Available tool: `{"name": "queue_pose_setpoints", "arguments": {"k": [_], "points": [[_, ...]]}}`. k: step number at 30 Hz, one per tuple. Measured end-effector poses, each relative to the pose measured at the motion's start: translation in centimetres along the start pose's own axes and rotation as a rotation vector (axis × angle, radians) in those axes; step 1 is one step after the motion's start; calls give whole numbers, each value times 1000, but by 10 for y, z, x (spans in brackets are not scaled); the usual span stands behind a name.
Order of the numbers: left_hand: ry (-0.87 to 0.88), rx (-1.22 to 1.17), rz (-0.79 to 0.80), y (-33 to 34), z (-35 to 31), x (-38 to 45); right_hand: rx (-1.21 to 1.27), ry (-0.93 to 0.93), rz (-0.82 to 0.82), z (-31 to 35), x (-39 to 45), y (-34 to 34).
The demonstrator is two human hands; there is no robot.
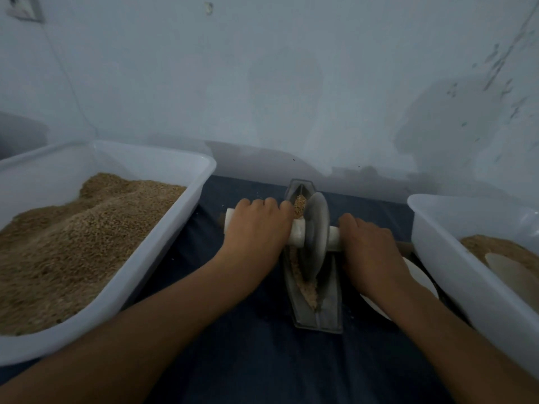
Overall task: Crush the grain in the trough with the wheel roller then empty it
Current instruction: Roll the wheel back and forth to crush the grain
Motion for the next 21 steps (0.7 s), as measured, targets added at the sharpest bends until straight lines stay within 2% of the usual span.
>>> {"name": "queue_pose_setpoints", "arguments": {"k": [6, 14, 17, 21], "points": [[-25, -13, 37, 22, 10, 47, -52, -44, 27, -9, 42, 14], [13, -22, 72, 33, 18, 79, -114, -40, 331, -18, 100, 19], [18, -32, 60, 33, 20, 78, -121, -21, 307, -17, 101, 19], [-4, -52, 33, 30, 19, 66, -93, -53, 158, -15, 85, 21]]}}
Point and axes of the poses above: each hand's wrist, its own x-axis towards the middle knuckle, its own y-axis out of the palm, z = x × y, the point moved 2 cm from there along x, towards the middle knuckle, and after that the axes turned 4 degrees about -x, right-handed, at the moved point
